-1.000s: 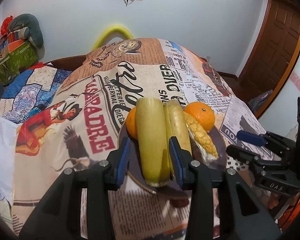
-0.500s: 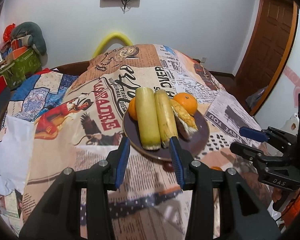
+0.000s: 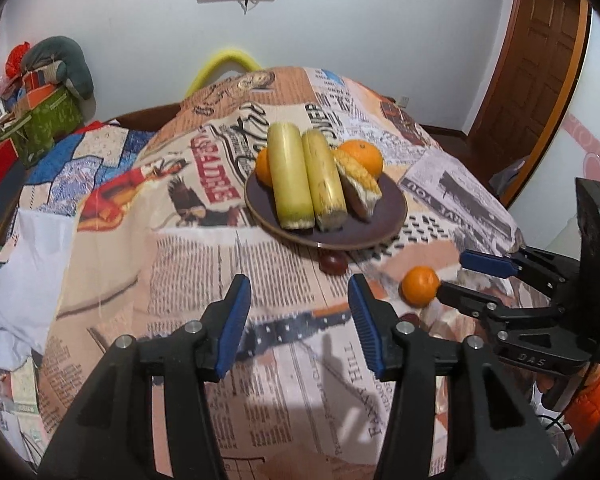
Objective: Organize fruits
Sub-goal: 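Grasp a tangerine with the right tool while the left tool grasps a dark red date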
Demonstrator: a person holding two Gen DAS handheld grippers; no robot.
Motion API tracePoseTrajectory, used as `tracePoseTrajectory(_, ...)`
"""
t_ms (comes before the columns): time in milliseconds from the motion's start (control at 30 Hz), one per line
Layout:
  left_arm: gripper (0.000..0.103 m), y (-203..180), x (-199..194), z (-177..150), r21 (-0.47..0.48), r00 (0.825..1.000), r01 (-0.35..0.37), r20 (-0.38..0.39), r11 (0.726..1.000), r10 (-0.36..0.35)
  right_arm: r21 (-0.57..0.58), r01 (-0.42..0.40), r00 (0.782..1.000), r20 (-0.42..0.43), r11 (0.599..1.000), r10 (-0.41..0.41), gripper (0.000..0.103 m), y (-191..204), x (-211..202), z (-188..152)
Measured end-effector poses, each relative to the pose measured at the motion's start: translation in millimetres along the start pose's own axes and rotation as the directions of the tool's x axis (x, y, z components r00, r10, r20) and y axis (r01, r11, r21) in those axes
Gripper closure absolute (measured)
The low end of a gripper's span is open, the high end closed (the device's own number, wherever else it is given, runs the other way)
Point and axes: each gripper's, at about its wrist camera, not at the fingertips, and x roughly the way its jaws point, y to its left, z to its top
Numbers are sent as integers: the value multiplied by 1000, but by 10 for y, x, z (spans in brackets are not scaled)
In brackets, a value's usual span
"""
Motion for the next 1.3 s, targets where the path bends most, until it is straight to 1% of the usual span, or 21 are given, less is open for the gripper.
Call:
tracePoseTrajectory(200,53,2,155,-142,-10,999,4,-47,1000,-4,1,-21,998,-55,1000,21,56,21,222,-5)
tracePoseTrajectory(400,53,4,298,-182,-26,997,8,-79,1000,-10,24,-23,997,-78,999,25,57,-16,335,-23)
tracePoseTrajectory(500,53,-5,377,-175,-37,995,15,-99,999,-19,28,-33,995,-91,999,35,68,-22,367,-35)
tracePoseTrajectory(633,53,-37,464,-162,-31,994,11,-113,999,-14,35,-45,996,-79,998,48,69,-27,349,-44)
tracePoseTrajectory(767,53,-87,580,-117,-32,991,20,-128,999,-24,33,-44,997,-55,998,46,69,-41,286,-38)
tracePoseTrajectory(900,53,-137,682,-54,-31,992,26,-122,999,-30,43,-43,999,-24,998,44,69,-101,184,-17)
tracePoseTrajectory(1033,53,-222,810,27,-10,991,39,-125,999,-40,55,-39,999,-5,998,39,69,-188,103,-8)
tracePoseTrajectory(1133,54,-281,895,66,13,992,33,-124,999,-31,71,-36,999,5,997,36,69,-257,64,-8)
tracePoseTrajectory(1233,58,-317,1015,106,17,989,39,-142,999,-36,90,-35,999,13,995,34,69,-331,37,-14)
tracePoseTrajectory(1300,64,-320,1101,126,9,986,39,-162,999,-37,96,-31,999,15,995,30,69,-365,25,-18)
